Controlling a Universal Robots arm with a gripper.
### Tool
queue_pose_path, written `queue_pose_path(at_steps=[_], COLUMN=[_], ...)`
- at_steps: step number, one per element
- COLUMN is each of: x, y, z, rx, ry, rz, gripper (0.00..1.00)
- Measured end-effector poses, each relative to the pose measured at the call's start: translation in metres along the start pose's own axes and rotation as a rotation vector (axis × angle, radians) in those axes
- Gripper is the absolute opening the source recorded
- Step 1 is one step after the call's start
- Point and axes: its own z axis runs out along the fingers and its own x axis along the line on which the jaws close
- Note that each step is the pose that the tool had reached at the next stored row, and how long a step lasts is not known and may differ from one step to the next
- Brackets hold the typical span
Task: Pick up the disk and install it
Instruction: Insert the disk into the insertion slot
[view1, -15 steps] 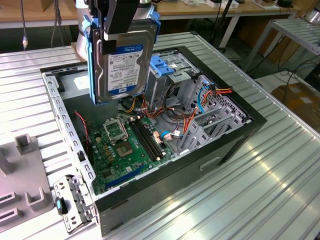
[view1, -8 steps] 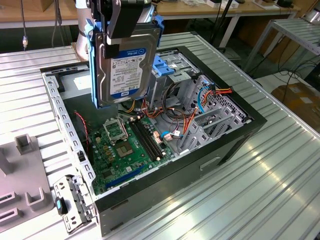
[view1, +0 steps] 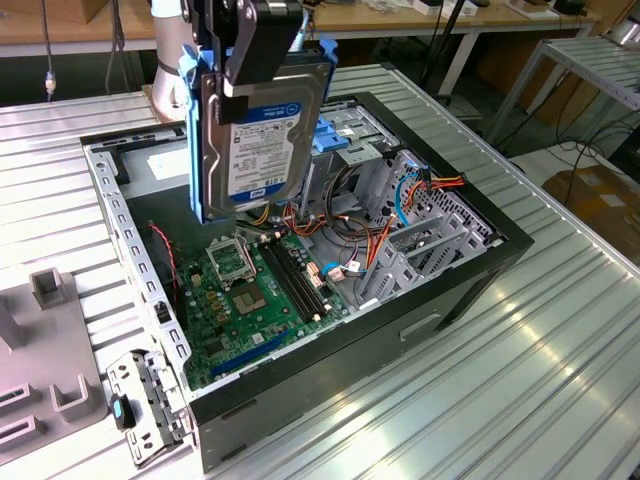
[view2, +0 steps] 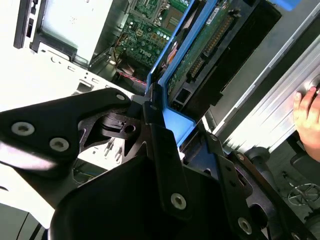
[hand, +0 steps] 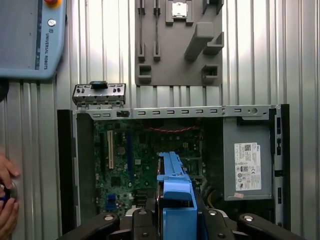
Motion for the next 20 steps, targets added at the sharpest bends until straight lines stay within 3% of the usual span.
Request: queue_pose_path(at_steps=[7,20], x=[0.0028,0.0034], y=[-0.0171,-0.0421], z=[0.0008,0.0014], rx=[0.0000,0.0000], ry=[0.0000,0.0000], rz=[0.000,0.000], gripper=[0.37,0.37])
